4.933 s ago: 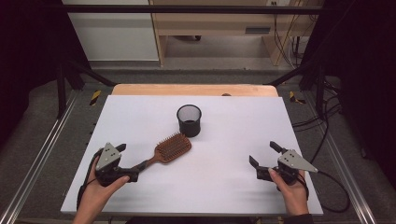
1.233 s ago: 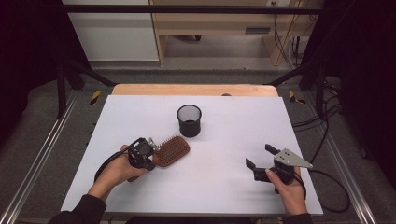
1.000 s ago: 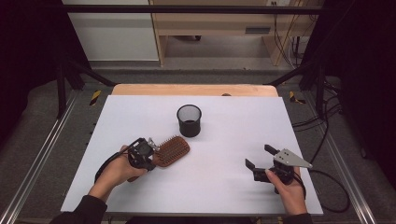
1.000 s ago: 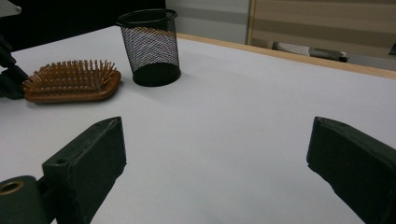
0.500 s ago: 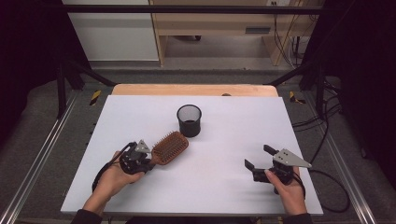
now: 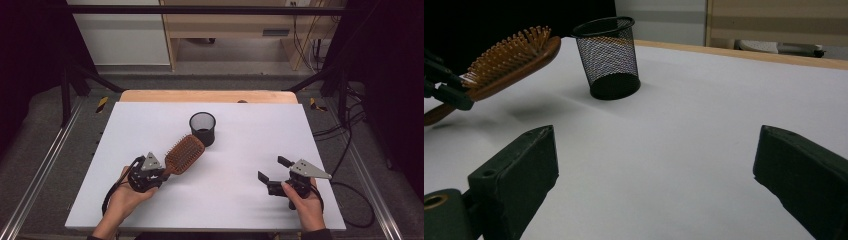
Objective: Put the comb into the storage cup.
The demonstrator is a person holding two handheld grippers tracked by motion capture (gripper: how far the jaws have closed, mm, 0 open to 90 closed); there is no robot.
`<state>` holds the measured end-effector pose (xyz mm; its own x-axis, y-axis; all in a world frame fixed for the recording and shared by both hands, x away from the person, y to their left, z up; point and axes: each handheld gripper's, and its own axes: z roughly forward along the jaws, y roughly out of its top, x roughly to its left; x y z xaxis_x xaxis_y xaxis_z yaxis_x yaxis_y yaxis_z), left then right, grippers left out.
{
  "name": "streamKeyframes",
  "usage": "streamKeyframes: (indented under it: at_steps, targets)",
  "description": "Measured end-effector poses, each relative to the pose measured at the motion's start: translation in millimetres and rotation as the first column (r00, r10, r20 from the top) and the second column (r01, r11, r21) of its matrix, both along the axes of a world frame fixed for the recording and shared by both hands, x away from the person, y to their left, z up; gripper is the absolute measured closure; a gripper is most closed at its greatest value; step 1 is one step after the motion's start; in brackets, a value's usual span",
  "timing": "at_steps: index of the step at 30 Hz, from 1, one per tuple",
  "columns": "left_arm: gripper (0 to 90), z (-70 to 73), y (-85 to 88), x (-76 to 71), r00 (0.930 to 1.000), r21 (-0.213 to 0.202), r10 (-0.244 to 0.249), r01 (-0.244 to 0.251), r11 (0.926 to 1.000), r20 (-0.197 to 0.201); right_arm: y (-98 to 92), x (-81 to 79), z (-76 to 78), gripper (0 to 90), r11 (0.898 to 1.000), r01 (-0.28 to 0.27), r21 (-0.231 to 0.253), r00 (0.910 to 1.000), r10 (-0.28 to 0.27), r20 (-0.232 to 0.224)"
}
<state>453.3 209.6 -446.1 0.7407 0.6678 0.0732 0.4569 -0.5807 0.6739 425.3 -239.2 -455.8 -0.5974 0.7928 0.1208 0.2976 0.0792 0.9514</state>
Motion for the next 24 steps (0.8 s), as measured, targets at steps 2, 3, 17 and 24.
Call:
streamKeyframes:
  at_steps: [2, 3, 17, 24]
  targets:
    - [73.0, -2.1, -1.2, -2.0, 0.9999, -0.010, 0.004, -0.004, 0.9999, 0.010, 1.4, -0.6, 0.2, 4.4, 1.000, 0.001, 0.016, 0.9999, -0.001, -0.011]
    - [73.0, -3.2, -1.7, -3.2, 0.9999, -0.019, 0.006, -0.006, 0.9998, 0.015, 2.1, -0.6, 0.3, 4.4, 1.000, 0.000, 0.022, 0.9999, 0.001, -0.016]
    - [73.0, -5.9, -18.9, -16.1, 0.9926, -0.060, 0.003, 0.004, 0.9982, 0.122, 34.9, 2.3, 3.4, 6.1, 0.991, -0.016, 0.136, 0.9954, 0.028, -0.091]
    - [73.0, -2.3, -27.0, -22.8, 0.9892, -0.078, -0.007, 0.018, 0.9968, 0.146, 60.7, 8.3, 7.2, 6.2, 0.980, -0.060, 0.191, 0.9880, 0.086, -0.129]
